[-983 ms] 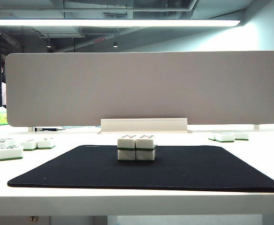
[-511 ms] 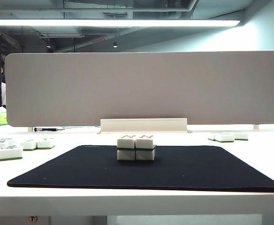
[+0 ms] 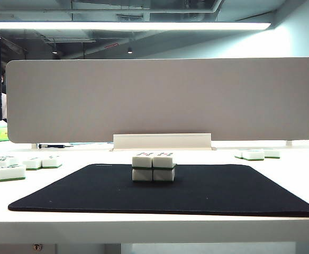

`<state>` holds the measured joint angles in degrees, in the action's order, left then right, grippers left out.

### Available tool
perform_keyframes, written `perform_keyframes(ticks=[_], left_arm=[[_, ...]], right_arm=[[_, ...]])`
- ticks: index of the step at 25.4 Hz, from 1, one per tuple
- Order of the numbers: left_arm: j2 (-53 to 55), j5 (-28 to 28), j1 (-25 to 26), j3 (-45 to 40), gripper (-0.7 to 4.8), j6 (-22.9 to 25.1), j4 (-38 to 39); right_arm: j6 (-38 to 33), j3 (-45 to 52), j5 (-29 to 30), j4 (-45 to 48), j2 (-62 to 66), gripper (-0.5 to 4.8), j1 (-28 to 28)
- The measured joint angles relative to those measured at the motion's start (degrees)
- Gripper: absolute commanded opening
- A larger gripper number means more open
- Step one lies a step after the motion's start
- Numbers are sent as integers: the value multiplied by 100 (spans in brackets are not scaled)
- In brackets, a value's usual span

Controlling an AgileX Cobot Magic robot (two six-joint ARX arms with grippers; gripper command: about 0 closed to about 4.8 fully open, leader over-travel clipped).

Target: Arrange four mahjong tiles into a neat stack, creating two layers of paired tiles.

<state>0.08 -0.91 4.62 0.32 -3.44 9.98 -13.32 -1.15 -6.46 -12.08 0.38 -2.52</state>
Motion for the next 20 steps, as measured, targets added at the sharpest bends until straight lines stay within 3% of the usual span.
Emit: perform_keyframes(ticks=[6, 20], left_arm=[[0, 0, 0, 0, -6, 0, 0], [0, 0, 0, 0, -6, 0, 0]], right_arm=[[-205, 72, -365, 223, 0, -1, -2], [118, 72, -251, 221, 0, -1, 0]])
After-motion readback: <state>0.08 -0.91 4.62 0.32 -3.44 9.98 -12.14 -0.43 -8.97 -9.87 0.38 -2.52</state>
